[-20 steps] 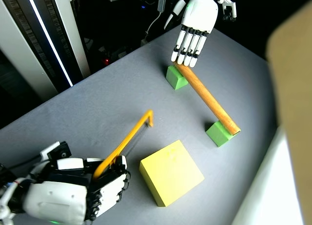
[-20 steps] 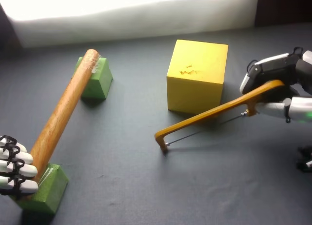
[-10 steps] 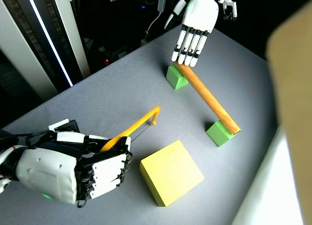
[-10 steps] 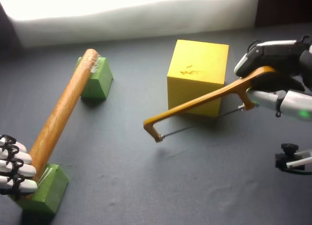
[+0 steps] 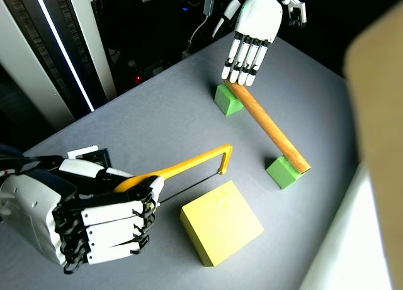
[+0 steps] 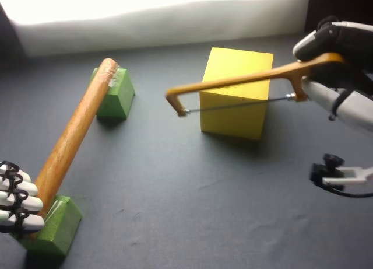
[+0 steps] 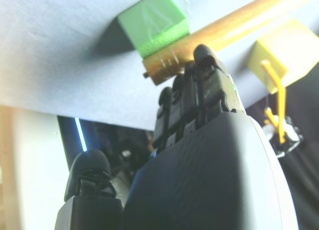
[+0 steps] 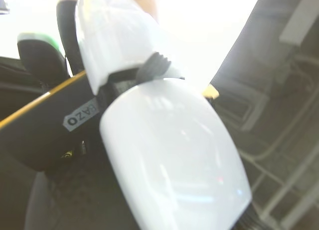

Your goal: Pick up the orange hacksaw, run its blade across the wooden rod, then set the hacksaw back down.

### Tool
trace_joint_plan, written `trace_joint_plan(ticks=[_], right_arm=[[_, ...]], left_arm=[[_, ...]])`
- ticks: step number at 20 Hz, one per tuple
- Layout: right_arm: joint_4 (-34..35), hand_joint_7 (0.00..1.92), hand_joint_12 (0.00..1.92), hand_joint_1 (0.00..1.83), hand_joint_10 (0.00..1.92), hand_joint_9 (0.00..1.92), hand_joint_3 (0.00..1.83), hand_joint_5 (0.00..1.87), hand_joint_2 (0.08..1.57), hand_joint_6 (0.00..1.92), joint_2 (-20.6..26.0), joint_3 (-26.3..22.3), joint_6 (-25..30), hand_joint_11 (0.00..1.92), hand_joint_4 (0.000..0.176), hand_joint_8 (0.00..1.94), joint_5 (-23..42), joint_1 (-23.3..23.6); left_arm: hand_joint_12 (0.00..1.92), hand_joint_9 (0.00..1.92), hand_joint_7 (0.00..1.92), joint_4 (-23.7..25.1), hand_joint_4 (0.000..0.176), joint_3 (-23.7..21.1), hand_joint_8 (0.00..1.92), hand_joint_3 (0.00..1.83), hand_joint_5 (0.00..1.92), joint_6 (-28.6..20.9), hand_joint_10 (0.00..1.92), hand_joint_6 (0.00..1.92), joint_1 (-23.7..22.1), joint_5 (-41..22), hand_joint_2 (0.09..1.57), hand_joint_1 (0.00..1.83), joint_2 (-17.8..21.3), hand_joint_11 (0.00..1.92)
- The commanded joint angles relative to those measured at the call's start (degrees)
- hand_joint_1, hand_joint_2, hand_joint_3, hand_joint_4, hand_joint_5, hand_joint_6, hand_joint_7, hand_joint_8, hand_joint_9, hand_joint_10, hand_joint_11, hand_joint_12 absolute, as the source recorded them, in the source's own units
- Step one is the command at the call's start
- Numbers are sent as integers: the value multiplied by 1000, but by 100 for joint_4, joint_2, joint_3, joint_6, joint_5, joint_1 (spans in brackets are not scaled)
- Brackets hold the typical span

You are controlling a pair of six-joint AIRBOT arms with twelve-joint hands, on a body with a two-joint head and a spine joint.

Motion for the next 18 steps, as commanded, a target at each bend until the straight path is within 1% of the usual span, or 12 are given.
trace_joint_plan(ticks=[1,3,5,6,9,10,11,12,14,16,17,18], right_arm=[[-229,919,1690,1488,1120,997,1,832,1124,911,-22,-23,66,802,0,956,999,104],[-230,927,1685,1489,1108,1005,0,832,1122,917,-201,-33,88,797,0,947,1212,183],[-244,915,1406,1380,1283,980,1,797,1140,1029,-418,-33,123,916,0,1039,1412,251],[-266,929,1623,1467,1137,1004,1,825,1123,934,-517,-34,125,829,0,959,1412,251],[-282,922,1364,1376,1263,991,1,794,1138,1064,-802,-26,36,933,0,1012,1411,251],[-279,897,1614,1465,1140,998,4,806,1128,970,-863,-9,21,847,0,999,1411,266],[-279,904,1457,1393,1246,989,4,793,1137,1040,-973,64,18,906,0,1039,1411,302],[-282,911,1629,1469,1126,1004,0,809,1127,961,-1076,150,-2,840,0,981,1411,347],[-282,920,1379,1381,1255,996,0,798,1136,1042,-1246,348,6,941,0,1024,1411,435],[-279,919,1367,1377,1263,994,0,793,1138,1045,-1336,452,-6,946,0,1032,1411,497],[-248,907,1367,1376,1267,992,1,787,1141,1046,-1401,516,17,957,0,1055,1411,550],[-179,923,1605,1467,1107,1022,0,817,1121,941,-1446,546,31,849,0,968,1411,586]], left_arm=[[272,100,93,-185,0,33,1,1,82,5,1,1,-49,-150,1215,65,-22,0],[222,90,85,-185,0,33,1,0,76,5,1,0,-50,-150,1214,63,-23,0],[244,109,102,-185,0,37,3,0,90,5,4,3,-51,-150,1208,63,-24,0],[270,114,110,-185,0,44,3,0,92,5,3,2,-49,-150,1211,58,-28,0],[252,96,84,-185,0,44,0,1,64,5,0,0,-55,-150,1213,43,-30,0],[260,98,87,-185,0,44,1,0,69,5,1,2,-56,-150,1211,52,-30,0],[244,95,86,-185,0,46,0,0,68,5,0,1,-53,-150,1212,43,-30,0],[258,103,95,-185,0,48,2,0,77,5,2,3,-52,-150,1205,63,-31,0],[255,102,92,-185,0,56,0,1,68,5,1,1,-51,-150,1211,42,-32,0],[256,108,98,-185,0,70,2,0,77,5,3,4,-48,-150,1205,78,-34,0],[267,107,95,-185,0,79,1,0,71,5,1,1,-43,-150,1205,57,-35,0],[267,100,91,-185,0,82,0,1,71,5,0,1,-36,-150,1209,46,-35,0]])
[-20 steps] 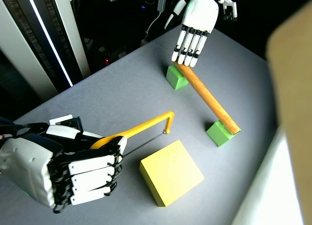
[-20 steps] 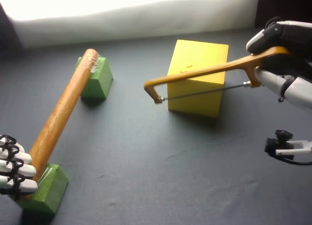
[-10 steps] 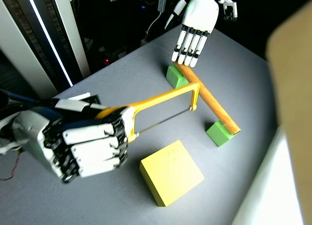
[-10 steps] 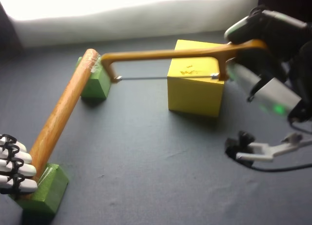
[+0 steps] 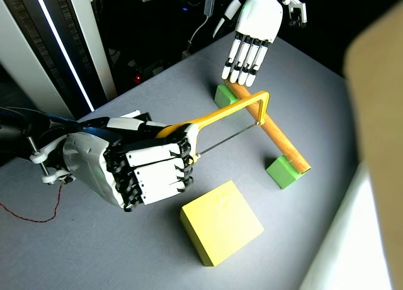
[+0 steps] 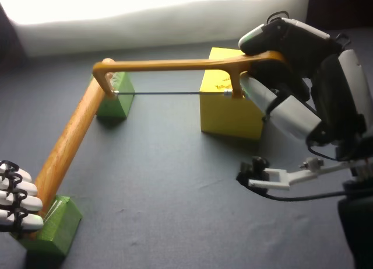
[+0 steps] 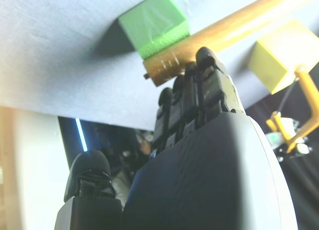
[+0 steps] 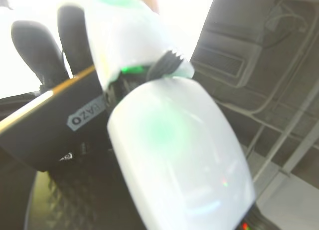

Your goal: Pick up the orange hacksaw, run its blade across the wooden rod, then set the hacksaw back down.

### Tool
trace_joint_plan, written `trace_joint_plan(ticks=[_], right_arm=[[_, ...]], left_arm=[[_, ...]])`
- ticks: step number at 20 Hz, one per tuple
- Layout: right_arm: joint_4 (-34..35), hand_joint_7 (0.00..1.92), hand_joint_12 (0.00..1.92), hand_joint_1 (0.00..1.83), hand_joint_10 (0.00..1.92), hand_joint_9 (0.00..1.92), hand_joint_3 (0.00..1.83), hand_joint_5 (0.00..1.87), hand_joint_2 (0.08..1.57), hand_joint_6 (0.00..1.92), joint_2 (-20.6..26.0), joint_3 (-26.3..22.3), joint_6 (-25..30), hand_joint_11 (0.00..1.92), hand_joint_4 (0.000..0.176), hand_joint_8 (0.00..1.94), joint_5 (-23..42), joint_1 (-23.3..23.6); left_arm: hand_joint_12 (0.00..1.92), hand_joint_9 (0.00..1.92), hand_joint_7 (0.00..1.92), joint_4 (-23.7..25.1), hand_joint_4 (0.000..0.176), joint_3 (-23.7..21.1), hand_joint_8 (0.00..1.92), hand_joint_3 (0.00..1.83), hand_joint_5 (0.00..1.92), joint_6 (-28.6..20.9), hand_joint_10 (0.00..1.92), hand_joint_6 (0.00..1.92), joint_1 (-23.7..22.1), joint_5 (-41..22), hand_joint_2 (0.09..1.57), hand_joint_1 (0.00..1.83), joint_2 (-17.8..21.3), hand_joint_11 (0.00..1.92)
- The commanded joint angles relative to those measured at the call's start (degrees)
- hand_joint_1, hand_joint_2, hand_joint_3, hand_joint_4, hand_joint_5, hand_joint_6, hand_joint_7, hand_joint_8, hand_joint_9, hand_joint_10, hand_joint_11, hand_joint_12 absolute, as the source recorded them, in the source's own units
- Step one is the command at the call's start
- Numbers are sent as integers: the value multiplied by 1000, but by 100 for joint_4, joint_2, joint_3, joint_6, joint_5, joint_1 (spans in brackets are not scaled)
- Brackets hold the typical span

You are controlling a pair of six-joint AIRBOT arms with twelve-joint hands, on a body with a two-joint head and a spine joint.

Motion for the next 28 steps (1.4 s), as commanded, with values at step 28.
trace_joint_plan(ticks=[28], right_arm=[[-294,785,1730,1484,1223,943,0,798,1157,973,-736,257,86,747,0,1162,-33,236]], left_arm=[[312,82,71,-190,0,154,0,0,54,5,1,0,142,117,1208,80,-76,0]])
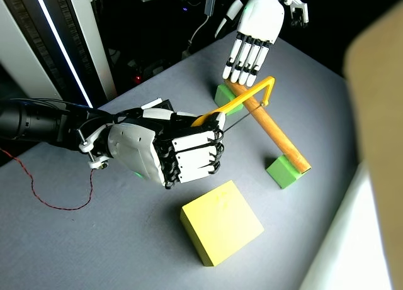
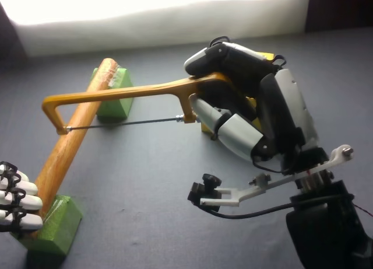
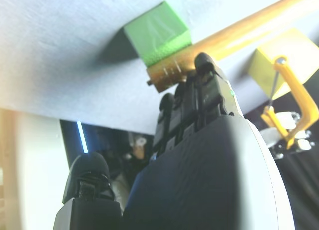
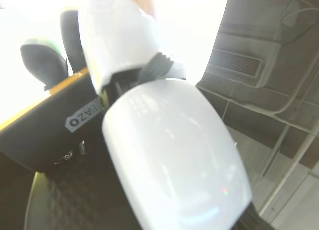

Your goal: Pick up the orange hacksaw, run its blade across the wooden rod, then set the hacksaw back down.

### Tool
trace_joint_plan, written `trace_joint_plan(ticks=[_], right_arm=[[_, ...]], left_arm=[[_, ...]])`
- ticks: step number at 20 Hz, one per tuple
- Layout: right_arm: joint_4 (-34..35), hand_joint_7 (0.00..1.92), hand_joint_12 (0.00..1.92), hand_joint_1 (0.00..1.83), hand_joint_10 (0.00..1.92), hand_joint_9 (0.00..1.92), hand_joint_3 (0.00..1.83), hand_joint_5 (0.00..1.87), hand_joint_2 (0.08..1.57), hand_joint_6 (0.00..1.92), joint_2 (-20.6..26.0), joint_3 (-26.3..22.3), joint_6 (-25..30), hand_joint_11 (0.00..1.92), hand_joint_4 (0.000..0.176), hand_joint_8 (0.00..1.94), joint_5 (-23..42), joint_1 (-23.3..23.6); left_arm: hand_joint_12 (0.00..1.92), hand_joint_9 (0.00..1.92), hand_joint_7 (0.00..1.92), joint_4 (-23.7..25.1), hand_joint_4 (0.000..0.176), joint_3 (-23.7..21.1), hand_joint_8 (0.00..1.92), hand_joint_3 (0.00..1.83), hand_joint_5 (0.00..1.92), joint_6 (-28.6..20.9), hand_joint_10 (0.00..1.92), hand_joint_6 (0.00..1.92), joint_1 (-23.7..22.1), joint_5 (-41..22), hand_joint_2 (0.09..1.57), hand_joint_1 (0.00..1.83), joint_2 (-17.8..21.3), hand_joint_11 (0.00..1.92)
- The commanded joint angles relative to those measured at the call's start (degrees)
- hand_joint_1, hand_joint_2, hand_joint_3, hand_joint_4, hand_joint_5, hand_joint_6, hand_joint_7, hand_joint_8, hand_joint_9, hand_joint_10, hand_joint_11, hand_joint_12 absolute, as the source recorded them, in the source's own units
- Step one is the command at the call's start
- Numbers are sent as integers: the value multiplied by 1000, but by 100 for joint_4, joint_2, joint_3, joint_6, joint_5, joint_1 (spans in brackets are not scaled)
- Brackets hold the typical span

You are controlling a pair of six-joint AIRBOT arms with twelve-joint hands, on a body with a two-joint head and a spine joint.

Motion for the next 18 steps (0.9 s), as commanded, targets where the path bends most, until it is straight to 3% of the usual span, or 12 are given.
trace_joint_plan(ticks=[1,4,11,13,18], right_arm=[[-375,777,1739,1482,1241,924,1,785,1161,1002,-6,1,83,749,0,1170,546,27],[-376,833,1703,1486,1185,963,0,836,1139,933,-43,-1,61,779,0,1075,457,14],[-367,798,1739,1482,1241,924,1,778,1158,1002,-36,0,-145,762,0,1132,384,-77],[-285,841,1715,1486,1183,960,0,814,1144,990,-47,0,-304,757,0,1058,391,-79],[282,798,1729,1483,1225,932,1,814,1153,972,-156,1,-542,755,0,1128,1058,15]], left_arm=[[312,93,82,-144,0,52,4,0,69,5,5,6,-6,34,1206,75,-13,0],[304,89,77,-144,0,73,4,1,63,5,2,3,-4,34,1210,52,-17,0],[248,86,79,-144,0,79,2,0,57,5,2,2,3,34,1215,49,-23,0],[293,109,106,-144,0,75,5,0,91,14,5,7,5,34,1209,80,-23,0],[361,100,96,-144,0,72,2,0,88,14,1,2,13,34,1206,95,-21,0]])
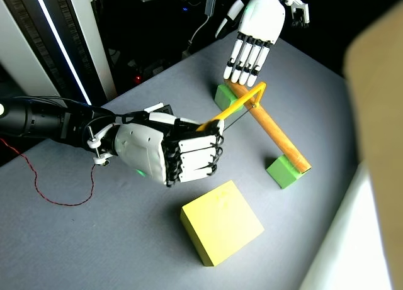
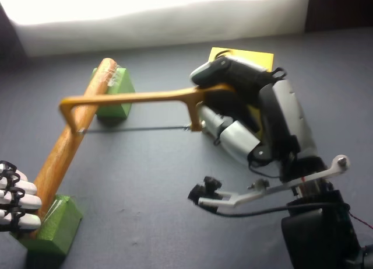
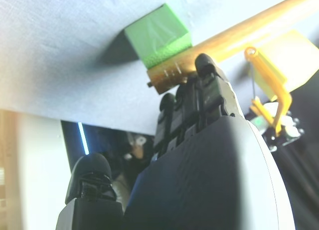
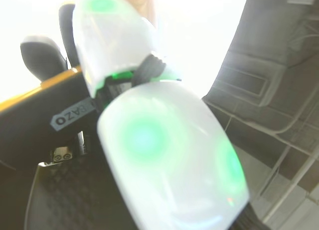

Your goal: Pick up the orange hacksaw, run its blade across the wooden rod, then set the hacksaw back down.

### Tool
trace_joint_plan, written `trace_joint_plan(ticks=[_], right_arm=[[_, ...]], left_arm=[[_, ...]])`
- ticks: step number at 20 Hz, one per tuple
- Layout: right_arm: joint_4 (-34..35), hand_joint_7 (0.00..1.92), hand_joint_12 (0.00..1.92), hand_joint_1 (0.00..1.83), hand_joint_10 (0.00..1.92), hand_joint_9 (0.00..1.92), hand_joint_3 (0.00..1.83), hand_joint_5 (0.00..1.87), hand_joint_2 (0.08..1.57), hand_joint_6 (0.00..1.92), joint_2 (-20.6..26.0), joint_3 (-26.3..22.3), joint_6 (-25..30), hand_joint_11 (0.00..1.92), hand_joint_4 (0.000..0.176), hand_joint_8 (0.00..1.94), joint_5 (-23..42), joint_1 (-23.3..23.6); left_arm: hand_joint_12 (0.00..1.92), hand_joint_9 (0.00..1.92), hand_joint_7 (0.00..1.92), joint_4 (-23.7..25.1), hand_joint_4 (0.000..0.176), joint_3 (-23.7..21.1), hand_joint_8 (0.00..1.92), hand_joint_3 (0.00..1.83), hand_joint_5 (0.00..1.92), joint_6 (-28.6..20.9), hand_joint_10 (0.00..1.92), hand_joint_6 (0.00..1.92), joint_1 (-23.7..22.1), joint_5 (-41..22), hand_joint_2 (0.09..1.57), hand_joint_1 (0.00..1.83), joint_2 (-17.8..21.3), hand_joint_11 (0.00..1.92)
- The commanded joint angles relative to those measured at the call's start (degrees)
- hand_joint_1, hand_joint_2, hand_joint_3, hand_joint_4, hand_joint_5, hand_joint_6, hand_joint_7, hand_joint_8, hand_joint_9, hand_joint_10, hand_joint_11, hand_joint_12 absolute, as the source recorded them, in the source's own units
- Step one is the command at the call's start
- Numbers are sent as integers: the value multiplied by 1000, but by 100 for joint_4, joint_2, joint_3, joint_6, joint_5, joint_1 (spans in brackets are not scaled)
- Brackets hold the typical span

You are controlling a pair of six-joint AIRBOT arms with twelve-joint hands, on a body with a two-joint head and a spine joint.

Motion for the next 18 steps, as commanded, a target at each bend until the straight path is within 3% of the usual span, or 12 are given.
trace_joint_plan(ticks=[1,7,16,18], right_arm=[[-332,790,1732,1483,1233,927,1,803,1157,991,17,6,65,748,0,1144,884,61],[-322,826,1719,1485,1217,940,0,810,1149,967,-175,115,52,764,0,1092,732,95],[-303,793,1726,1481,1248,909,2,758,1161,1051,-518,324,20,780,0,1128,797,210],[-273,795,1730,1481,1243,912,2,741,1163,1055,-538,324,77,782,0,1135,675,212]], left_arm=[[327,95,93,-140,0,34,1,0,88,11,1,1,-11,53,1209,110,-11,0],[267,79,75,-140,0,53,3,1,55,11,3,4,-5,53,1212,90,-12,0],[366,108,101,-141,0,65,3,0,77,11,3,3,-5,52,1207,87,-11,0],[291,95,95,-141,0,64,2,3,81,11,3,3,-6,52,1218,51,-11,0]])
